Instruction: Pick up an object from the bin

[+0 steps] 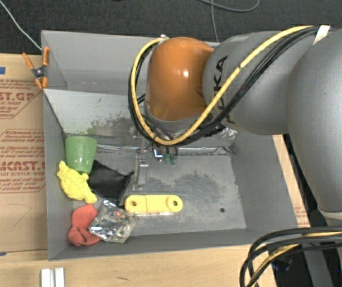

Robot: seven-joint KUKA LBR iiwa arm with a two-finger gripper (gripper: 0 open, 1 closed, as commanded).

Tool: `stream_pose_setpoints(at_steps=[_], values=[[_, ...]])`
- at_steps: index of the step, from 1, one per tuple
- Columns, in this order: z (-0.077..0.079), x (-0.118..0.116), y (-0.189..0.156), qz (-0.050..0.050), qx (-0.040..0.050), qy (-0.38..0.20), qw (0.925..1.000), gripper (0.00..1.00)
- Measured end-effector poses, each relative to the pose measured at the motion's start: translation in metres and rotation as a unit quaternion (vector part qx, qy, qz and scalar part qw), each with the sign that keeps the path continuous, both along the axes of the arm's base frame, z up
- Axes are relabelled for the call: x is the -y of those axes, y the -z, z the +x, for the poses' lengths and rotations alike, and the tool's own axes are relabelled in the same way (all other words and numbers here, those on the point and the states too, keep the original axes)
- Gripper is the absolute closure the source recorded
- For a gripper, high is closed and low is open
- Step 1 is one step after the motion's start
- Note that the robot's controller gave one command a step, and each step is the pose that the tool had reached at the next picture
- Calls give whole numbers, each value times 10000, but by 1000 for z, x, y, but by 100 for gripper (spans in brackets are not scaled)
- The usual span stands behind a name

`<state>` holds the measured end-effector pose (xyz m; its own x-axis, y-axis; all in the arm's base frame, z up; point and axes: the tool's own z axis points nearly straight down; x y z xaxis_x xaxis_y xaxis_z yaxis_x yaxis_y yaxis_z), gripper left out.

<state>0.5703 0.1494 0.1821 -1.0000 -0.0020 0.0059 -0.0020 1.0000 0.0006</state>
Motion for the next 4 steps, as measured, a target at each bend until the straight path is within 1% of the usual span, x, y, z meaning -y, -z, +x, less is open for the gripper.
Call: stream_pose_setpoints(at_steps=[1,2,3,4], values=[[2,1,-5,5,36,8,10000,0],[-39,-18,89,7,29,-431,9991,0],[-38,-18,120,6,17,-1029,9947,0],[-81,39,111,15,69,-796,9968,0]])
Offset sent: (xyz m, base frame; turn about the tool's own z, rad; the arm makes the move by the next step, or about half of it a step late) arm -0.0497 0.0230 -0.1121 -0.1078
